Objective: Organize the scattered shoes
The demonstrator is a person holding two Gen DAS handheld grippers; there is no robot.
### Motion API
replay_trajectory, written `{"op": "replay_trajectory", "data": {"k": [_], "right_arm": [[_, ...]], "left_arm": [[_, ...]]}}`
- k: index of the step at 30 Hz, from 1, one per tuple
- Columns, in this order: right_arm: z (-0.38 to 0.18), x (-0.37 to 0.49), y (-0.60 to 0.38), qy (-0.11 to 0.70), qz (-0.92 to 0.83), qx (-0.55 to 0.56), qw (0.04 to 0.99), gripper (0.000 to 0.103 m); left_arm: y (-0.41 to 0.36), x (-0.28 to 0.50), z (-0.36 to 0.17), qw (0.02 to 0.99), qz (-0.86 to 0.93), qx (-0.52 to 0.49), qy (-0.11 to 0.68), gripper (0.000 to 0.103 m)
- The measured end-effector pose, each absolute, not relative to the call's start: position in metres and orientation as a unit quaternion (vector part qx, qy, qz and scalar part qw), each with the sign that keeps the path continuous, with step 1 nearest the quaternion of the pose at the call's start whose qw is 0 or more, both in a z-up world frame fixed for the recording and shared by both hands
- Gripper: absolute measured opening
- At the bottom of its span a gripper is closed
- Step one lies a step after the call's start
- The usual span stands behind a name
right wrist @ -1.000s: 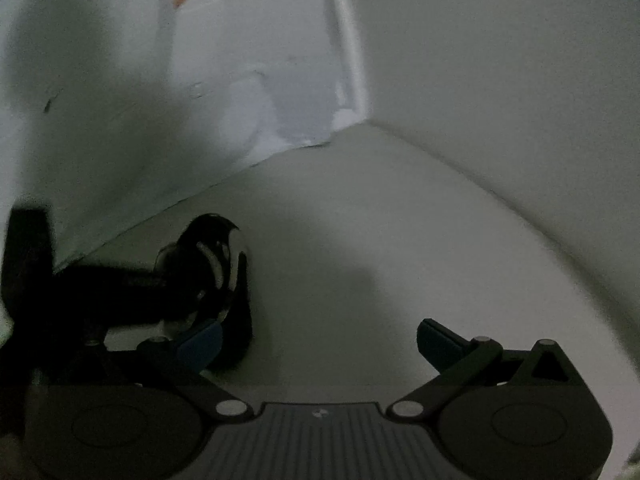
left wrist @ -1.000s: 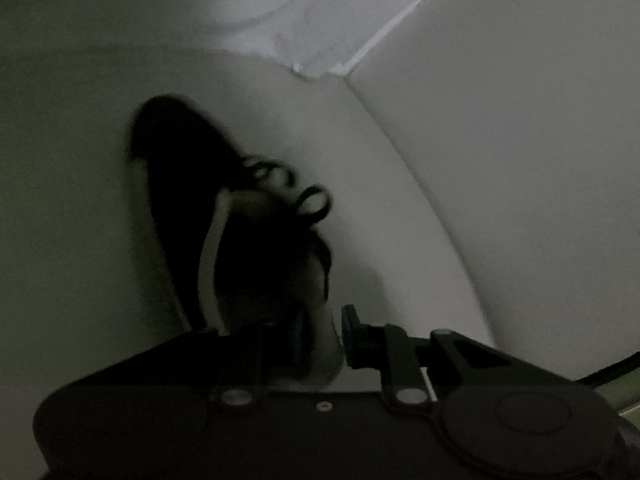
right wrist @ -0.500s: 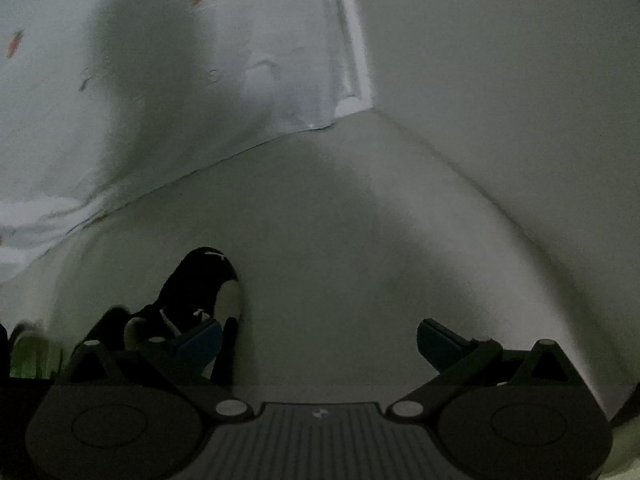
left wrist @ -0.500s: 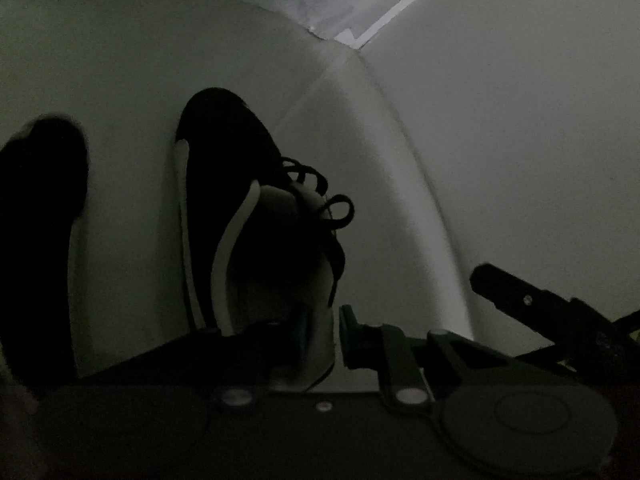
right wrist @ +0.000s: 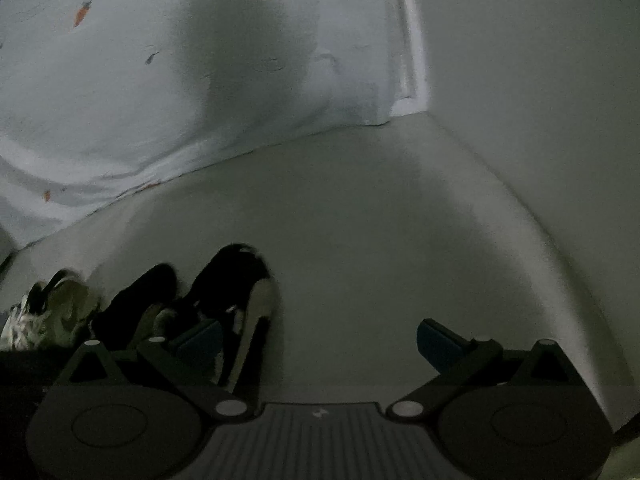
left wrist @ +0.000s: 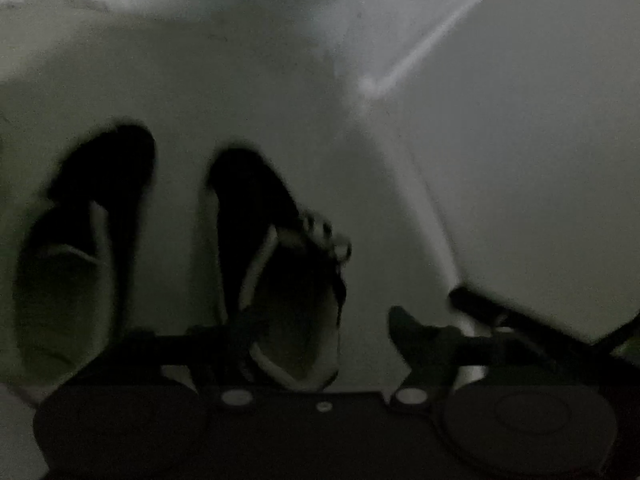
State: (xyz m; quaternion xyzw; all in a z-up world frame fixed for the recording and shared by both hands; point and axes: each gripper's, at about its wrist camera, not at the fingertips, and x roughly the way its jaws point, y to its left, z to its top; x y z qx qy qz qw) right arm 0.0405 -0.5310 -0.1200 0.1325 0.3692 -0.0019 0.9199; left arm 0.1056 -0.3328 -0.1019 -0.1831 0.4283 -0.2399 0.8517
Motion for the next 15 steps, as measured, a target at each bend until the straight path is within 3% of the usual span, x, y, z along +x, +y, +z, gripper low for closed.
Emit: {"op": "replay_trajectory", "data": {"k": [1,15], "right_arm": [[-0.125,0.044,-0.525,0.38,0.015,0.131,0.915,0.103],[-0.176,0.081,-0.427,0.44,0.09,-0.054,0.892,0.101]], "left_arm": [[-0.325,0.1,-0.099,0.859,-0.225,-0.184,0.421,0.102],[-0.267,0.055,-0.096,0.894,-0.113,-0.197,0.387,0.102]]}}
